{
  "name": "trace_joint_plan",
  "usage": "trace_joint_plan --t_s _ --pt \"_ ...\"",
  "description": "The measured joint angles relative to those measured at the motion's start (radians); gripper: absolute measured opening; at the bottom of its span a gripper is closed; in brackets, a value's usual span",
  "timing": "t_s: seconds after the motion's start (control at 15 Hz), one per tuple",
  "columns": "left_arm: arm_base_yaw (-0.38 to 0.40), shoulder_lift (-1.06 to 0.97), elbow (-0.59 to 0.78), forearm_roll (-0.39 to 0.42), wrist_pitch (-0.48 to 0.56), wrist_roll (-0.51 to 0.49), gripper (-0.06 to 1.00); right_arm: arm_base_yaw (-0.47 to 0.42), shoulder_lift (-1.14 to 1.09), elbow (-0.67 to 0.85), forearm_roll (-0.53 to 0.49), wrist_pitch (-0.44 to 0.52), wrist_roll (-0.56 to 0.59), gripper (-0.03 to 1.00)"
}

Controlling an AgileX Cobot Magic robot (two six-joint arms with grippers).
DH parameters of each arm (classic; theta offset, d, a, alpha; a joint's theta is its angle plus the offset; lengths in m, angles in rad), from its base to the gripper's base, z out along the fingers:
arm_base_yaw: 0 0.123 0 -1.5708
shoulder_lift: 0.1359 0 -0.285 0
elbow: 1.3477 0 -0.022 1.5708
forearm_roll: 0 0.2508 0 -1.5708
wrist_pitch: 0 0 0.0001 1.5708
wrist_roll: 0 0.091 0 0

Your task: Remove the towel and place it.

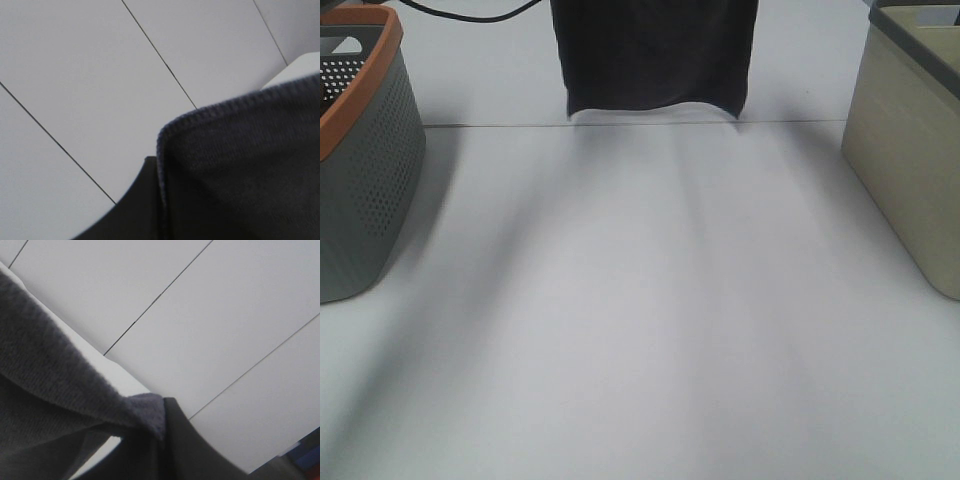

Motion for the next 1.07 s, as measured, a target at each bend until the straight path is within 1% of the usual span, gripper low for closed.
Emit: trace_joint_plan --t_s 0.07,0.13,0.2,0.27,0.33,0.4,0.47,0.6,0.67,0.73,0.8,0.93,1.0,1.07 --pt "0.0 0.0 0.0 0.0 0.079 0.0 0.0 -0.007 0.001 0.003 0.031 0.063 0.024 0.02" --pt "-0.001 0.0 0.0 -0.001 0.134 0.0 0.0 -0.011 0.002 0.012 0.053 0.102 0.028 0.02" --pt "-0.007 0.0 0.0 -0.006 0.261 0.0 0.0 -0.014 0.002 0.039 0.102 0.178 0.041 0.02" --pt "-0.014 0.0 0.0 -0.021 0.383 0.0 0.0 -0.015 0.002 0.086 0.153 0.278 0.045 0.02" --pt "-0.025 0.0 0.0 -0.049 0.513 0.004 0.0 -0.015 0.001 0.135 0.181 0.353 0.047 0.02" --pt "-0.038 0.0 0.0 -0.077 0.622 0.028 0.0 -0.015 -0.007 0.189 0.189 0.432 0.053 0.02" --pt "-0.05 0.0 0.0 -0.162 0.842 0.115 0.0 -0.015 -0.06 0.264 0.195 0.551 0.101 0.02" --pt "-0.051 0.0 0.0 -0.218 1.047 0.179 0.0 -0.015 -0.122 0.279 0.173 0.681 0.206 0.02" --pt "-0.05 0.0 0.0 -0.222 1.138 0.202 0.0 -0.015 -0.136 0.279 0.146 0.753 0.284 0.02" --pt "-0.05 0.0 0.0 -0.224 1.195 0.222 0.0 -0.015 -0.138 0.279 0.091 0.837 0.373 0.02" --pt "-0.05 0.0 0.0 -0.225 1.206 0.227 0.0 -0.015 -0.134 0.279 0.014 0.914 0.46 0.02" --pt "-0.05 0.0 0.001 -0.265 1.219 0.229 0.0 -0.015 -0.133 0.279 -0.131 1.072 0.628 0.02" --pt "-0.05 0.0 0.012 -0.287 1.219 0.216 0.0 -0.015 -0.133 0.279 -0.188 1.137 0.703 0.02" --pt "-0.05 -0.003 0.037 -0.293 1.218 0.192 0.0 -0.015 -0.133 0.279 -0.216 1.193 0.752 0.02"
